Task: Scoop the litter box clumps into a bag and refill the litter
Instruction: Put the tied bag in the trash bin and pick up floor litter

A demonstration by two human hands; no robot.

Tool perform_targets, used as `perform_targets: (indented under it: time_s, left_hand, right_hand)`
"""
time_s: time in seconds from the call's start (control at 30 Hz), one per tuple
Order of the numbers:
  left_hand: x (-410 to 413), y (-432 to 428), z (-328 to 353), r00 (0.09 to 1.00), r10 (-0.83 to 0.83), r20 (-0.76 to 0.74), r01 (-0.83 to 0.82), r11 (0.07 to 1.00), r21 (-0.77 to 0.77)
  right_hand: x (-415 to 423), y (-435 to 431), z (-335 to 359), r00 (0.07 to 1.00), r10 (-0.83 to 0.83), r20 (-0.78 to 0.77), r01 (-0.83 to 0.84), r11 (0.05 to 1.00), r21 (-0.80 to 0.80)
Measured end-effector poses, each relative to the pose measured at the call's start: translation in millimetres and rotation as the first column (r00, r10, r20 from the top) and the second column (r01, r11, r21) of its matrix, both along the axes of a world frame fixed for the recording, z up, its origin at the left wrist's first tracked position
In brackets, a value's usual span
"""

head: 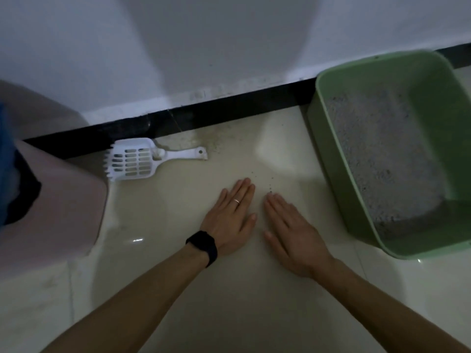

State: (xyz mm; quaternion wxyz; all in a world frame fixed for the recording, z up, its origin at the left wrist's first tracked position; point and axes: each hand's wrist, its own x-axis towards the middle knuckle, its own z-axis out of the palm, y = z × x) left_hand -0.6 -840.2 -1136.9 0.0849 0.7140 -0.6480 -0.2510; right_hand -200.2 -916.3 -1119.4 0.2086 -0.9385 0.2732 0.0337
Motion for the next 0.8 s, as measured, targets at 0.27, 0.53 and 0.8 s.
perform_targets:
  time_s: [0.27,0.53,0.8]
  left_hand:
    - [20,-12,9,0.997,0.079,-0.025,-0.081,0.993,-0.091]
    - [27,-51,-4,0.986,-0.079,0.148,0.083,0.996,-0.022]
    - [-3,4,-6,0.975,-0.209,0.079,0.213,0.976,-0.047]
  right_hand:
    - [51,-43,-12,0.965,-0.229,-0.126,0.226,0.973,-0.039]
    - [-3,-4,-4,0.995,-0.1,-0.006,0.1,0.995,-0.006]
    - [1,-25,-12,0.923,-0.364,-0.128,0.364,0.931,-0.023]
